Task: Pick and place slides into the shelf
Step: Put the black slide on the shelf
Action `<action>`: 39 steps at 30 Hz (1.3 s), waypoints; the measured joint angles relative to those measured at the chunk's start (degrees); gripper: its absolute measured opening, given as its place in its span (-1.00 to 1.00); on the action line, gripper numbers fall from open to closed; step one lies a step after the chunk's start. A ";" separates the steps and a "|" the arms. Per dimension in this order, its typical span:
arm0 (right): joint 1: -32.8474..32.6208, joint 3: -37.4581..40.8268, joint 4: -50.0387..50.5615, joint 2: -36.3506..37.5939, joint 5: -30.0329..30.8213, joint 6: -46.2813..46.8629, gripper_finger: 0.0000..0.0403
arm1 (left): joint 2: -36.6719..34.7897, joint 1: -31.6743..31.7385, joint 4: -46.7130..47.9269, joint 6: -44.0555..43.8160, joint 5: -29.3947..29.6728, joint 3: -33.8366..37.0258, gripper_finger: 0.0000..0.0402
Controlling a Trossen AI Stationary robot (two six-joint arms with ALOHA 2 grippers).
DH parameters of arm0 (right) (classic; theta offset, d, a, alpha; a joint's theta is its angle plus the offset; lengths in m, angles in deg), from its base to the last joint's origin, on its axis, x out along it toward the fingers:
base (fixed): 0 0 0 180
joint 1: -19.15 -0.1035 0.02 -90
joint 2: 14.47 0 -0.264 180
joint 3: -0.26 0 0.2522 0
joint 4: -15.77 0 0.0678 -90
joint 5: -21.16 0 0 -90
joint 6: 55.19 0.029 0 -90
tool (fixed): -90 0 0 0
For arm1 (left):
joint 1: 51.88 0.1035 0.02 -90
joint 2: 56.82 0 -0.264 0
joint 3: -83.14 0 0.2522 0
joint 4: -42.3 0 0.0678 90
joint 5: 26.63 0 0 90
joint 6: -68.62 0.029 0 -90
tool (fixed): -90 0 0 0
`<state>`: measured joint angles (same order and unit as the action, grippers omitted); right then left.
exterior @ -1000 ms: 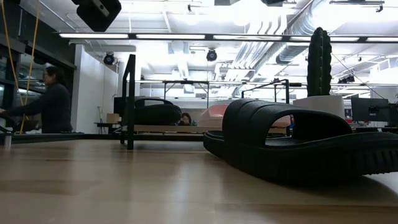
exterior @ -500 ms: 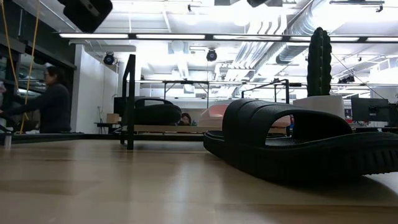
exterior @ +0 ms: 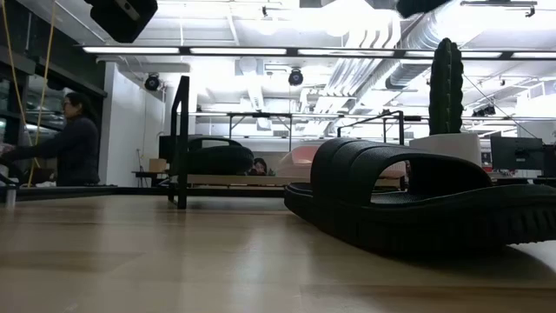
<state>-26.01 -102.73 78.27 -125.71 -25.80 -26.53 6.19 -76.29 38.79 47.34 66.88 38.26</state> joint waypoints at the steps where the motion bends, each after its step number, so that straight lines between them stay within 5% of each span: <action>1: -0.13 0.00 -0.11 -0.02 -1.26 0.04 -0.46 | 0.00 0.00 -0.11 0.06 0.35 0.00 -0.33; 8: -0.82 0.02 -0.02 -0.22 -9.41 1.12 -0.46 | 0.00 0.02 -0.45 0.44 2.13 0.00 -0.33; 21: -1.48 0.04 3.00 -6.10 -11.61 1.36 -0.46 | -0.02 0.04 -2.74 3.04 3.66 0.00 -0.33; 32: -3.96 0.09 -0.57 -8.85 2.15 -0.73 -0.46 | -0.02 0.04 -2.72 3.04 5.13 0.00 -0.33; 39: -4.08 0.09 -0.52 -8.85 5.38 -0.63 -0.47 | -0.02 0.04 -2.66 3.04 5.13 0.00 -0.33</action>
<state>-30.09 -102.64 77.75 -134.56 -20.42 -27.16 6.17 -76.24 36.13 50.38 72.01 38.26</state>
